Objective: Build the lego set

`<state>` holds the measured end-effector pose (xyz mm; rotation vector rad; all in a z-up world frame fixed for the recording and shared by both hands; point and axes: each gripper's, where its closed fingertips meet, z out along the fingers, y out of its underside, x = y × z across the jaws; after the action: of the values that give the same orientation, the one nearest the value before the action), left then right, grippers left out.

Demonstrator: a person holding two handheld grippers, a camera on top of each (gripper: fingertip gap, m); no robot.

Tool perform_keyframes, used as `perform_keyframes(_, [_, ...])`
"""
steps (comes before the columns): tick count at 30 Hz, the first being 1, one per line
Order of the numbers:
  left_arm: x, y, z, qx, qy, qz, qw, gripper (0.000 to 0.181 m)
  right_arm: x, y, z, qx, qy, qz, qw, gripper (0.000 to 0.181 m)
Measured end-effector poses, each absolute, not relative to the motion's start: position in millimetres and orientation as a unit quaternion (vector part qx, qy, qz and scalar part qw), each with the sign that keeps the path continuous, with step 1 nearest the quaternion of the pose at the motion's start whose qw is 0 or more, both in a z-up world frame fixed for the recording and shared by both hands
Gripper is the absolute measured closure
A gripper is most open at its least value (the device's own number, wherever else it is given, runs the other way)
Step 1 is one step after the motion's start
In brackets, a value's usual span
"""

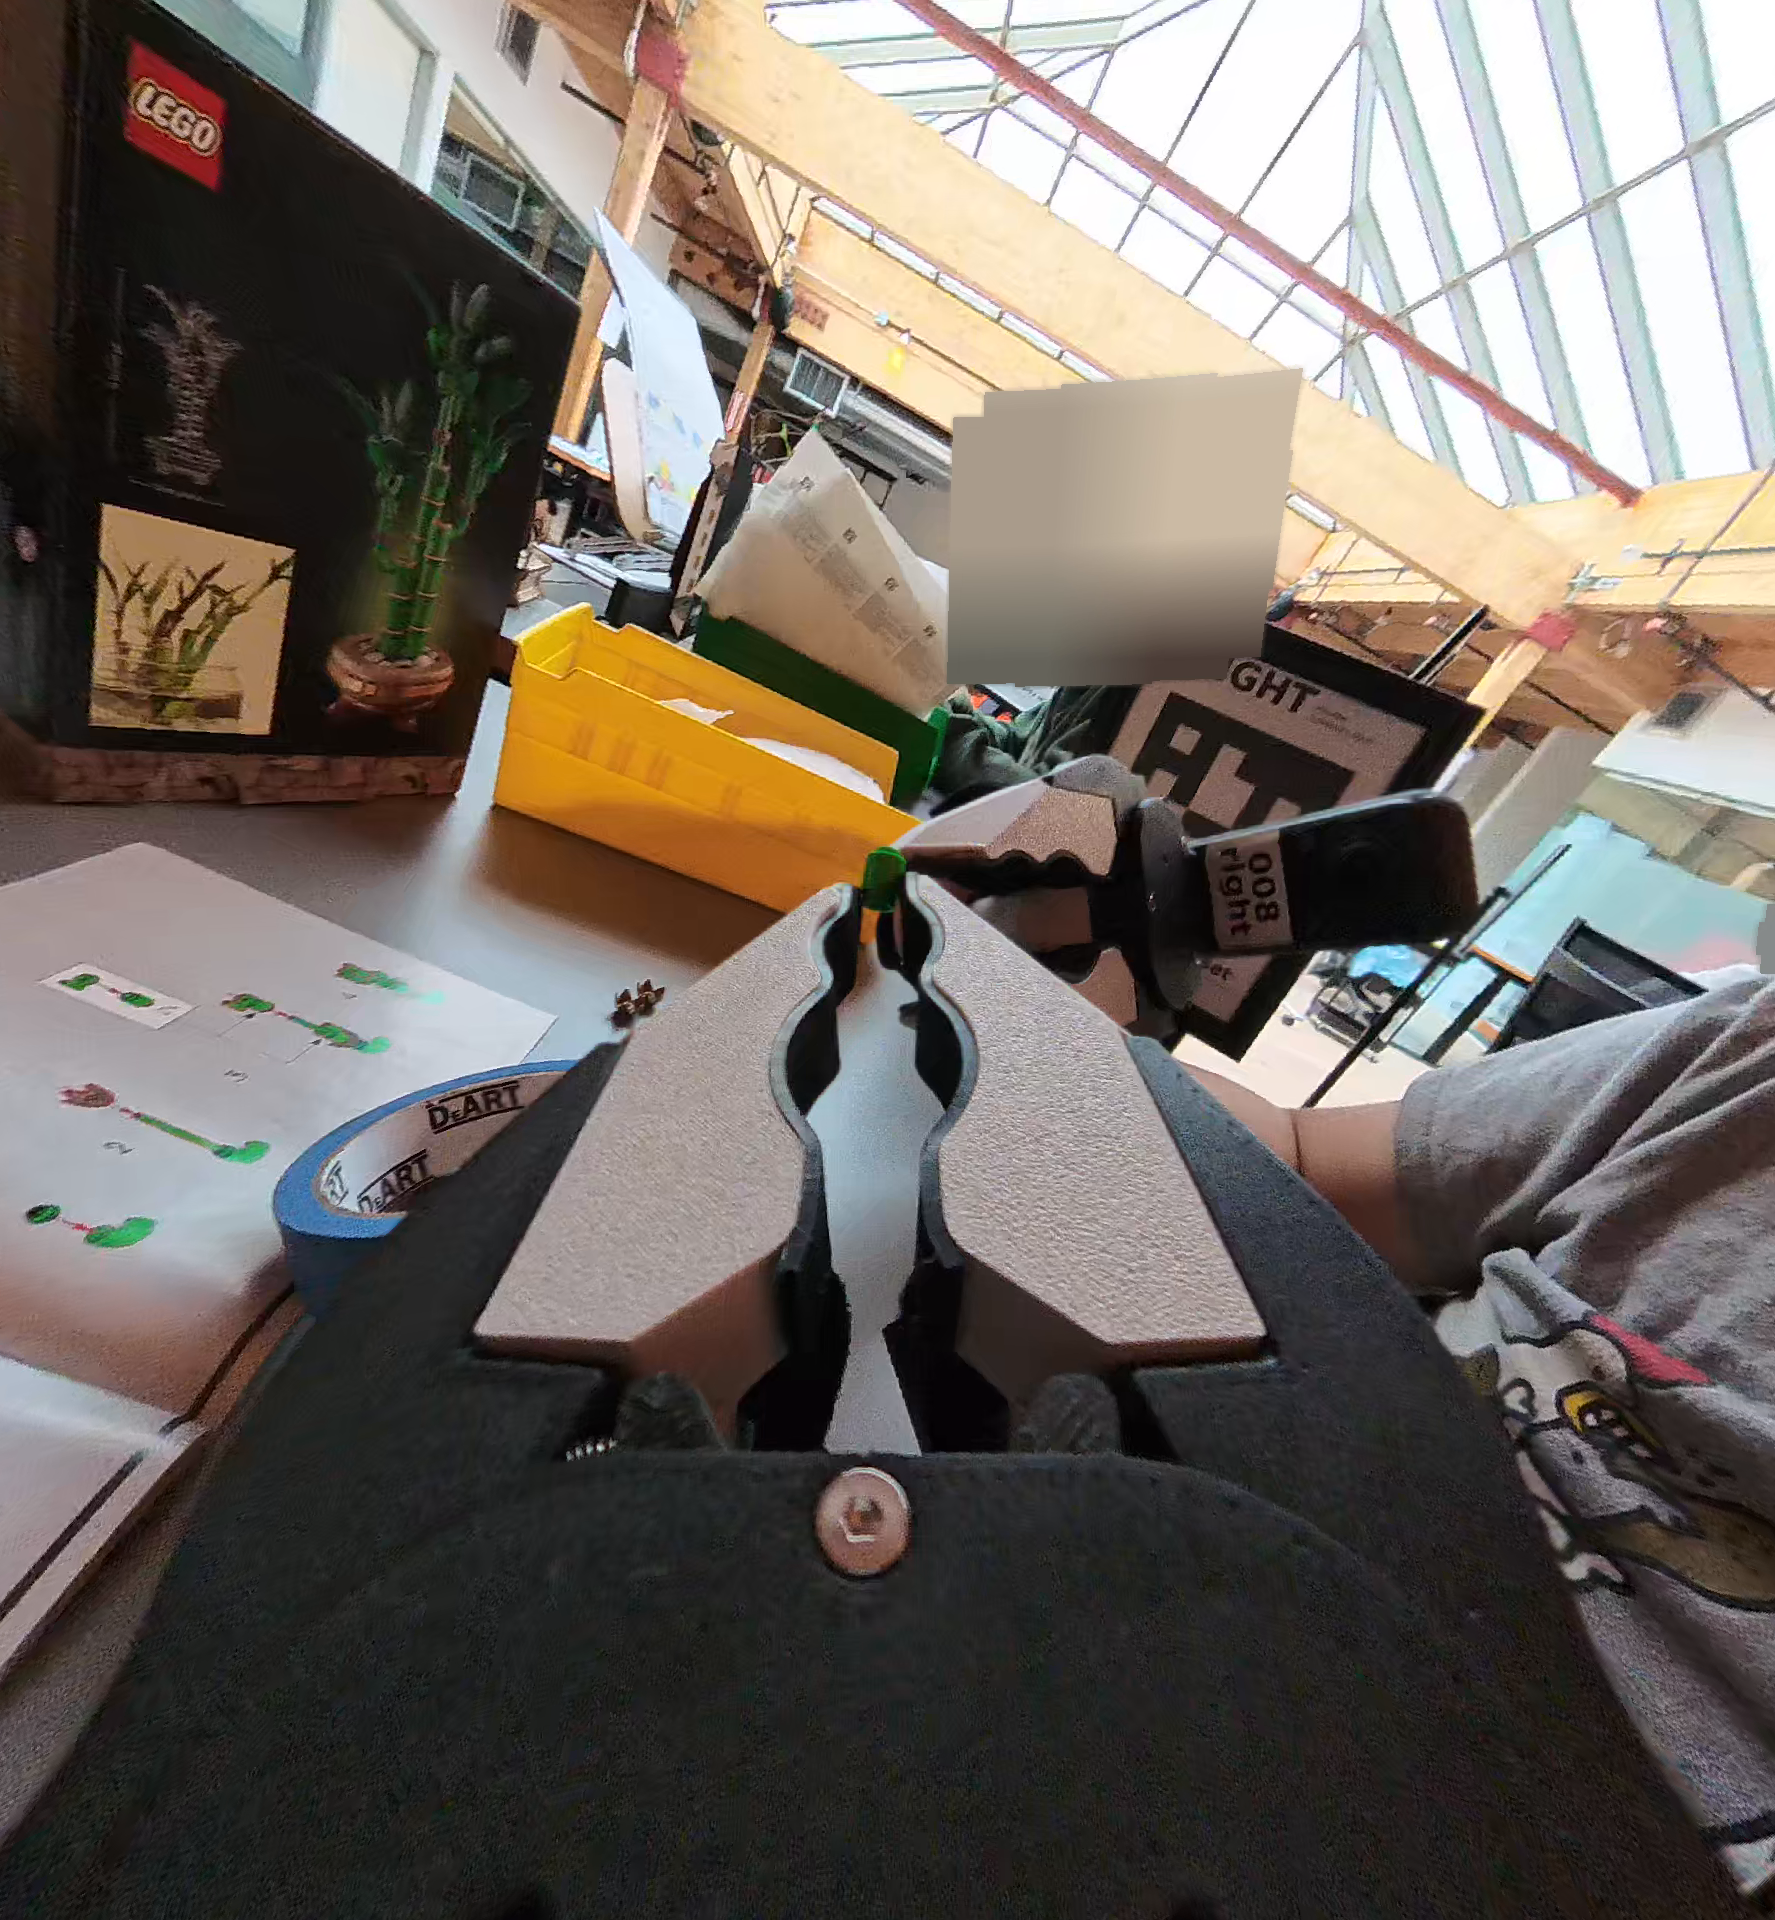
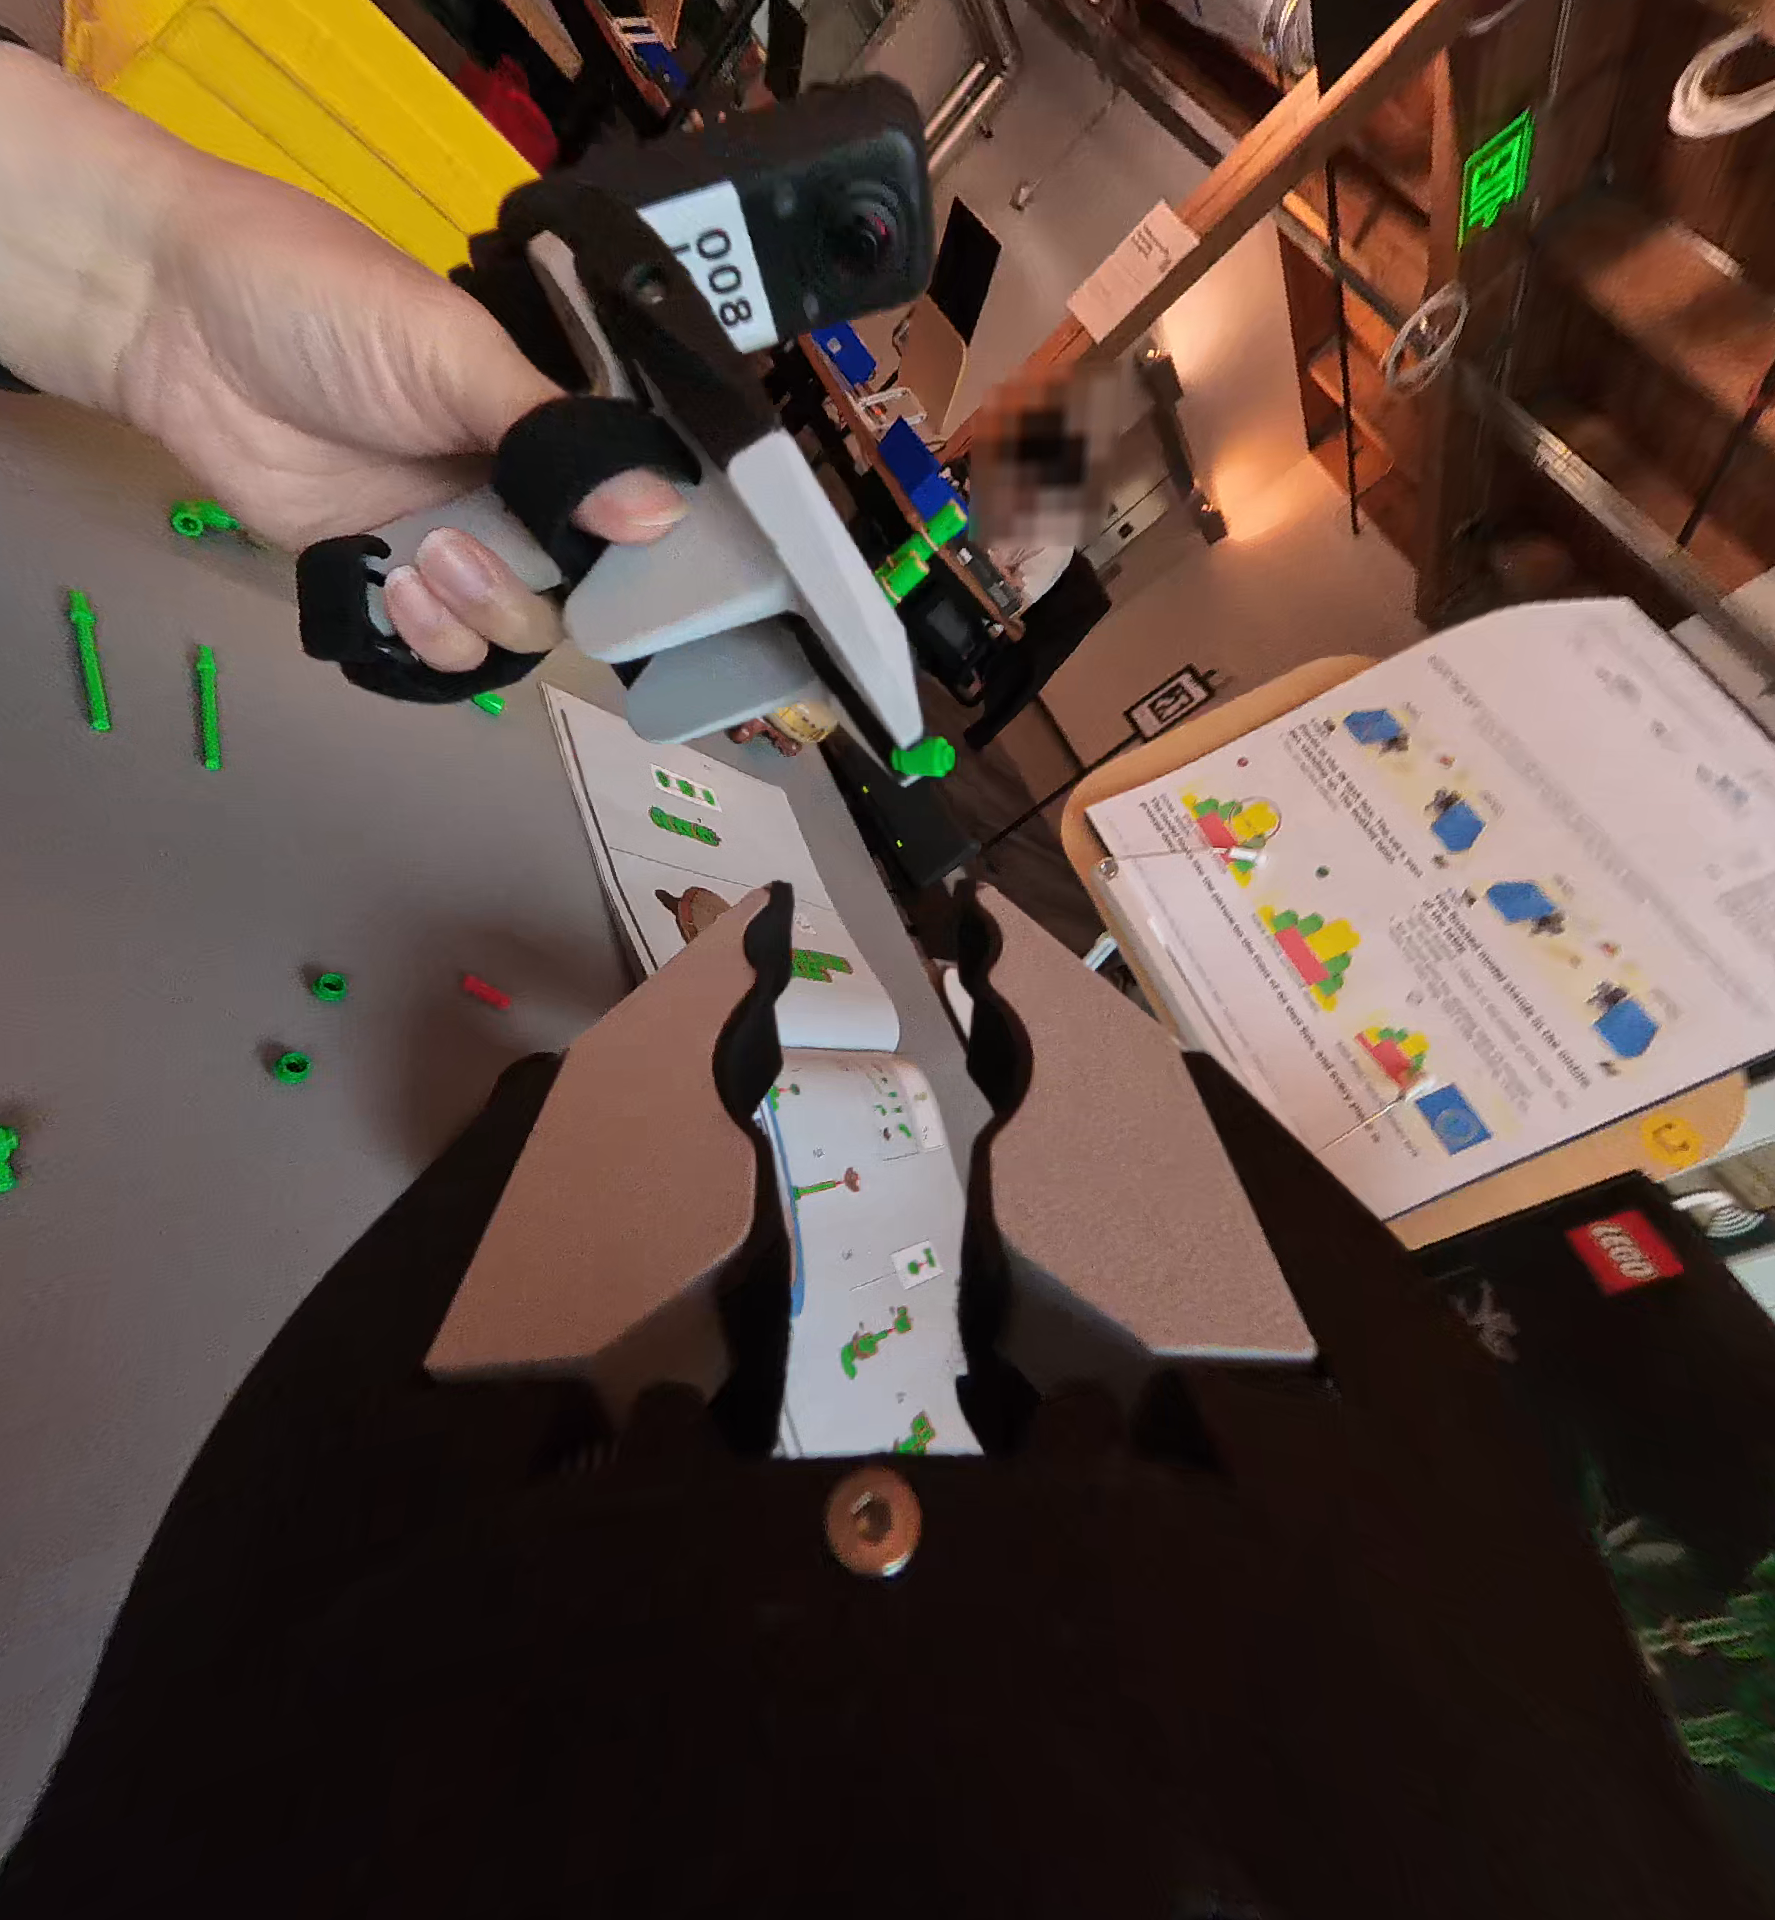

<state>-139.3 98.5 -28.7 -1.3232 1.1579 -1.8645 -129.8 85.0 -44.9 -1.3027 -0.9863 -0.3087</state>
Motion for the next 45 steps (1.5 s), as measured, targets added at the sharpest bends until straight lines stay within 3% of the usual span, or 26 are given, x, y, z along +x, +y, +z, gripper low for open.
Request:
perform_keyframes(32, [-131.7, 81.7, -37.1, -0.501, 0.435, -0.718, 0.209, 0.172, -135.9, 88.9, -37.3, -0.572, -0.400, -0.134, 0.704, 0.172])
perform_keyframes(34, [-135.6, 90.4, -35.6, -0.506, 0.425, -0.721, 0.210, 0.162, -136.5, 87.0, -39.7, -0.581, -0.406, -0.100, 0.698, 0.172])
perform_keyframes(45, [-162.8, 126.2, -17.6, -0.500, 0.380, -0.741, 0.236, 0.168, -123.0, 81.3, -30.5, -0.628, -0.313, 0.201, 0.684, 0.172])
